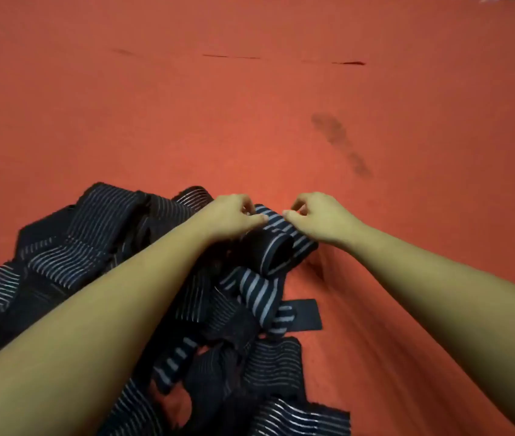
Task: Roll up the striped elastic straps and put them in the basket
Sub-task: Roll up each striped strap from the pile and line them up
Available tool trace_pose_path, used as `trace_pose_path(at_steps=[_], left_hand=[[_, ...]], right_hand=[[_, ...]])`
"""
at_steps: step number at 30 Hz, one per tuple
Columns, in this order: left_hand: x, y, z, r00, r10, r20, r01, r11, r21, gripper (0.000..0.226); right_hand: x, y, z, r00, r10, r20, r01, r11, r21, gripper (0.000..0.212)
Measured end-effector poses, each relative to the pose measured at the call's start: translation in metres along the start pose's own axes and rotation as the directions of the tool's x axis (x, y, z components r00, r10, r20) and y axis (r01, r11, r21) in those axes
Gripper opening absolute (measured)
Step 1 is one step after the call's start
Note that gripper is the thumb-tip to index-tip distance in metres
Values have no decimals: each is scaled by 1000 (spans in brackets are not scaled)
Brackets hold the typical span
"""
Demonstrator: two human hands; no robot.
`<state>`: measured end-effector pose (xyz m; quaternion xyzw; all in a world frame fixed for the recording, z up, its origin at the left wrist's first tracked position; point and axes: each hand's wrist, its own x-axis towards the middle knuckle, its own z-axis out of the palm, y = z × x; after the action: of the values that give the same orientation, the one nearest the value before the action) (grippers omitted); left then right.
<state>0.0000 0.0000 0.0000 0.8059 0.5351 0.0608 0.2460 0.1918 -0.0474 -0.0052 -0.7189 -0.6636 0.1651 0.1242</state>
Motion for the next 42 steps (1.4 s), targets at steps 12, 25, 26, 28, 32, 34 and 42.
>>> trace_pose_path(at_steps=[12, 25, 26, 28, 32, 34, 42], left_hand=[[-76, 12, 19, 965, 63, -255, -128, 960, -248, 32], [-216, 94, 8, 917, 287, -277, -397, 577, -714, 22], [-220, 98, 10, 920, 299, -253, -385, 571, -725, 24], [-232, 112, 16, 931, 272, -242, -354, 520, -778, 19], [-242, 140, 27, 975, 123, -183, -216, 370, -904, 31], [-243, 144, 33, 976, 109, -190, -218, 412, -885, 31], [-245, 128, 43, 931, 336, -143, -313, 535, -784, 33]], right_hand=[[-93, -24, 20, 956, 245, 161, -232, 297, 926, 22], [-227, -37, -78, 988, 155, 23, -43, 127, 991, 26], [-236, -34, -80, 987, 160, -2, -25, 169, 985, 22], [-256, -27, -85, 983, 174, -56, 18, 213, 977, 10], [-283, -16, -86, 989, 123, -82, 40, 310, 950, 12], [-293, -12, -84, 994, 103, -43, 11, 290, 957, 14], [-295, 7, -75, 917, 334, 216, -235, 17, 972, 29]])
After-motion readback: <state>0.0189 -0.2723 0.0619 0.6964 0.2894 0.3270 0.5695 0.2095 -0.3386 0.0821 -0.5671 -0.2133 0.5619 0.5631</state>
